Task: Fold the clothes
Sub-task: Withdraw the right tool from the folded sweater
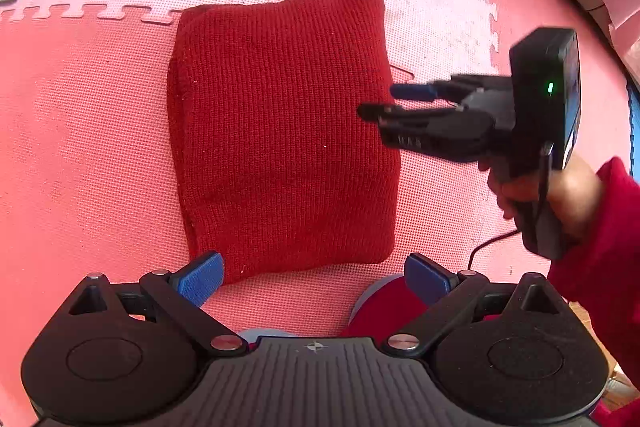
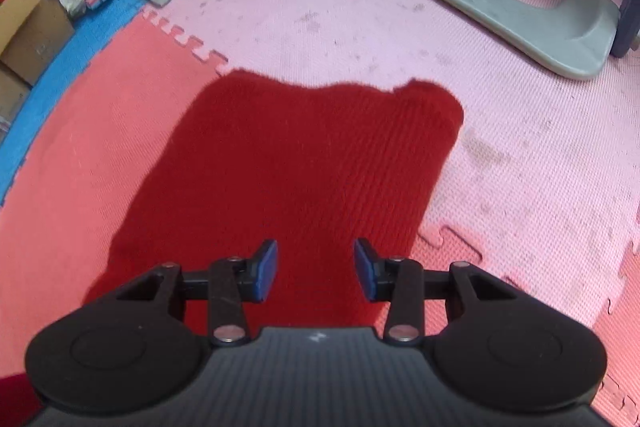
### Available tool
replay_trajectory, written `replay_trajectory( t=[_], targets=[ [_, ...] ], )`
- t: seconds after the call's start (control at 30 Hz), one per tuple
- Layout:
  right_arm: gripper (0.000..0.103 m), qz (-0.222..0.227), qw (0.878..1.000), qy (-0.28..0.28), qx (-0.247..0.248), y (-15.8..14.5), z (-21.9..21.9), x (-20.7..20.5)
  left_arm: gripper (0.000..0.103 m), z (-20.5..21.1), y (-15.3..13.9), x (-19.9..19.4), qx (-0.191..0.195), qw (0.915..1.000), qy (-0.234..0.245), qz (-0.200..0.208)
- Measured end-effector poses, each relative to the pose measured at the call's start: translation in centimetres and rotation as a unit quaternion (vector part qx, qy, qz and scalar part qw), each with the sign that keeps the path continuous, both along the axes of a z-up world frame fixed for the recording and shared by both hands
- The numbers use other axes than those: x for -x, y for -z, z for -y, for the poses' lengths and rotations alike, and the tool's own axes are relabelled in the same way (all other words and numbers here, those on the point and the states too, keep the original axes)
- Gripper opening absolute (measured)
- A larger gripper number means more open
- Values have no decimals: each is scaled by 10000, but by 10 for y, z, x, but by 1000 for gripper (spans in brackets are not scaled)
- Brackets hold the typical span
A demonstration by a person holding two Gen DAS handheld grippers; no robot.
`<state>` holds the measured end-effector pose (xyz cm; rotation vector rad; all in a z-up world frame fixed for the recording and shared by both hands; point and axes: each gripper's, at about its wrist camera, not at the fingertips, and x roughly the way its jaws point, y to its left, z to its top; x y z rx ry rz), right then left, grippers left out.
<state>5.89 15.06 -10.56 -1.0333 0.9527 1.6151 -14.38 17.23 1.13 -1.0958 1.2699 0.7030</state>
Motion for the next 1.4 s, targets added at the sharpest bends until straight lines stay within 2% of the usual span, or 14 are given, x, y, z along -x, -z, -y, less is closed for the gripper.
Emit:
replay_trajectory(
  t=[0.1,0.2,0.3,0.43,0.57,0.73,0.9,0.97,1.1,1.27,1.4],
  targets=[
    [43,342,9992,-143,143,22,21,14,98,-1,-3,0,-27,10000,9,-55],
    [43,520,9985,-142,84,23,30,22,98,-5,-6,3,-35,9999,-122,-33],
    [43,501,9962,51,716,16,22,19,98,-5,-12,4,-114,9998,-181,-51],
    [44,795,9866,558,1314,-21,24,15,98,2,-27,3,-283,9995,-99,-93],
    [55,787,9817,972,1439,-73,37,16,98,13,-44,8,-296,9995,5,-105],
    [63,1072,9789,1214,1248,-124,52,32,98,19,-63,21,-478,9987,178,1],
    [65,978,9799,1469,934,-161,69,56,98,21,-76,33,-518,9976,448,64],
    [66,895,9825,1380,873,-171,77,63,98,22,-84,35,-543,9974,475,12],
    [66,809,9893,961,737,-187,91,63,98,25,-97,36,-535,9984,195,-48],
    [67,880,9941,415,470,-202,110,37,98,50,-106,14,-566,9979,-78,-306],
    [67,931,9945,-115,457,-207,122,13,98,79,-112,-6,-593,9960,-602,-307]
  ],
)
